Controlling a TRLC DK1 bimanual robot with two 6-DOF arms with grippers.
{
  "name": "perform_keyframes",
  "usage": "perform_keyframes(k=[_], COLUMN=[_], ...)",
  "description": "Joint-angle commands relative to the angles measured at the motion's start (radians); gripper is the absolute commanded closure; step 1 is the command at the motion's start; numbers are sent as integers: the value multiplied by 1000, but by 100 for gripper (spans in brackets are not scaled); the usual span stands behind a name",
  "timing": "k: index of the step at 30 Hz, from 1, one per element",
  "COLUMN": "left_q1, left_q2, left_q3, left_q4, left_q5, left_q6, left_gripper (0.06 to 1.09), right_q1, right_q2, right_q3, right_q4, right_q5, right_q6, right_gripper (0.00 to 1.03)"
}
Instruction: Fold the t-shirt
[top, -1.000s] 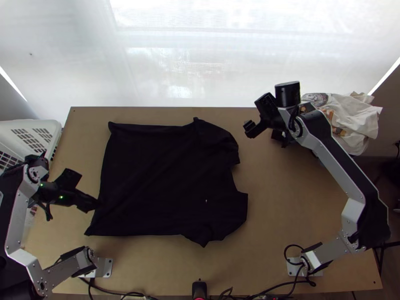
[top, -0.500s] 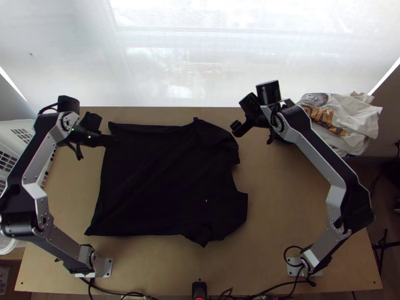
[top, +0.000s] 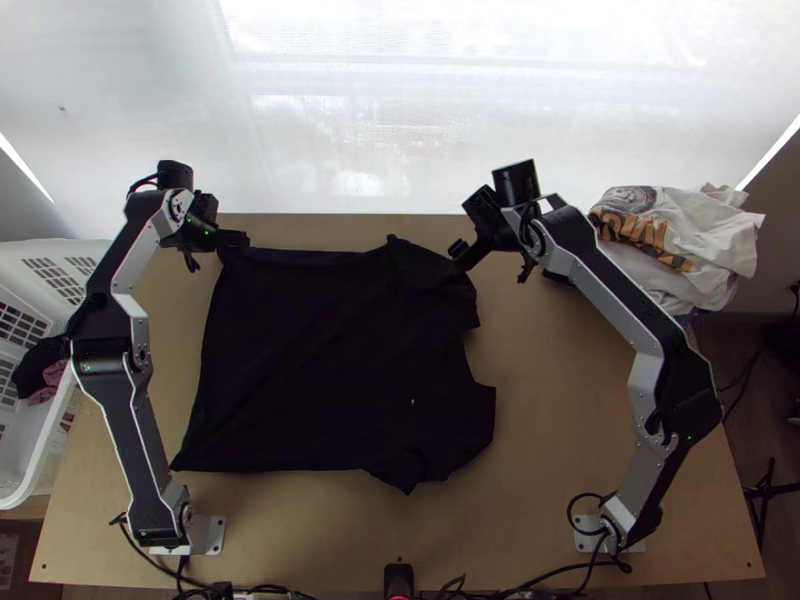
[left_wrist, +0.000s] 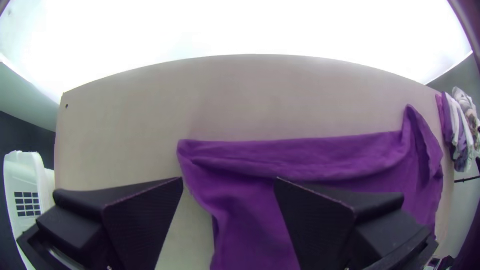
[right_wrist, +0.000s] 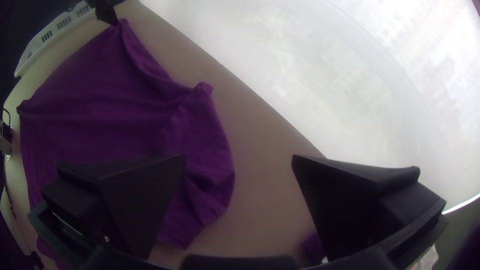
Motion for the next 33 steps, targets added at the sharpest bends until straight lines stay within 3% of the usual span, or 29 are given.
perform_keyframes(k=[1, 4, 8, 11, 15, 17, 29, 33], left_q1=[11, 10, 10, 11, 11, 15, 8, 1], left_q2=[146, 169, 178, 181, 181, 178, 140, 129], left_q3=[157, 167, 172, 177, 177, 177, 177, 174], left_q4=[-1, -5, -10, -16, -31, -33, -65, -77], left_q5=[-50, -57, -57, -57, -57, -56, -48, -40], left_q6=[-26, -29, -35, -38, -43, -41, -55, -72], left_gripper=[20, 20, 36, 61, 81, 104, 105, 105], right_q1=[16, 21, 21, 21, 22, 35, 130, 131], right_q2=[45, 50, 50, 53, 74, 96, 392, 472], right_q3=[36, 45, 41, 41, 67, 88, 400, 487], right_q4=[0, 0, -5, -5, -5, -5, -148, -187], right_q5=[0, 0, 0, 0, 0, 0, -1, -15], right_q6=[1, -1, 1, -1, -4, -5, -11, -5], right_gripper=[5, 5, 5, 5, 5, 5, 5, 11])
